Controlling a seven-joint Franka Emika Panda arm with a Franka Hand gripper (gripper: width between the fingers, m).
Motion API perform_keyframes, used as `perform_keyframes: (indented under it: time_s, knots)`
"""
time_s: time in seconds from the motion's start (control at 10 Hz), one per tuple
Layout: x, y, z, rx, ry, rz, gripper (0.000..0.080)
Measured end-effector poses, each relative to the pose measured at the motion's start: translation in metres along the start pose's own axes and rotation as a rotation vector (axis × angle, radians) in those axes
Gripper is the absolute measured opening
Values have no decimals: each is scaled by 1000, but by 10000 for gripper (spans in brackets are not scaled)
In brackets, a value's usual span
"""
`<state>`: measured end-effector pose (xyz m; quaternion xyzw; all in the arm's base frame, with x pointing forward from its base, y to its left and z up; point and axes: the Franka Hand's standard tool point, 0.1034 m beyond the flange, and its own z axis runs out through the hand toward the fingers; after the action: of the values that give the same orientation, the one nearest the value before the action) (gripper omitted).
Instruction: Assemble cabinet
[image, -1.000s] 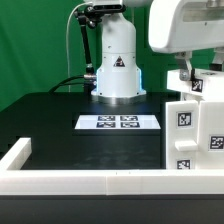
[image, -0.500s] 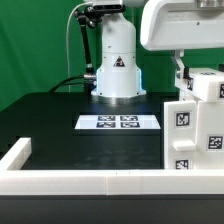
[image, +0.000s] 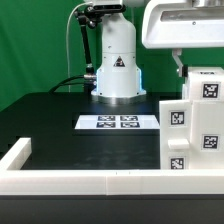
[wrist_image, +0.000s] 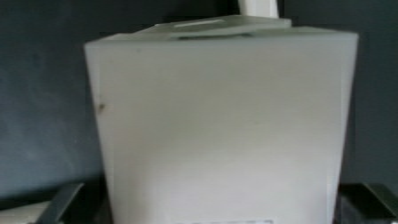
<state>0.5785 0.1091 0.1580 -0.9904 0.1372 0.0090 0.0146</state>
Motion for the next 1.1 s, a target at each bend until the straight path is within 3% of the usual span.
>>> perform_keyframes:
  time_s: [0.5,0.6,0.7,0.8,1.1]
  knots:
    - [-3,3,1,-11,-16,265,561]
    - [-3,3,2,-11,-16,263,629]
    - [-3,3,2,-12,-16,263,629]
    - [-3,3,2,-12,-16,263,757]
    - [-3,3,3,-12,-16,263,794]
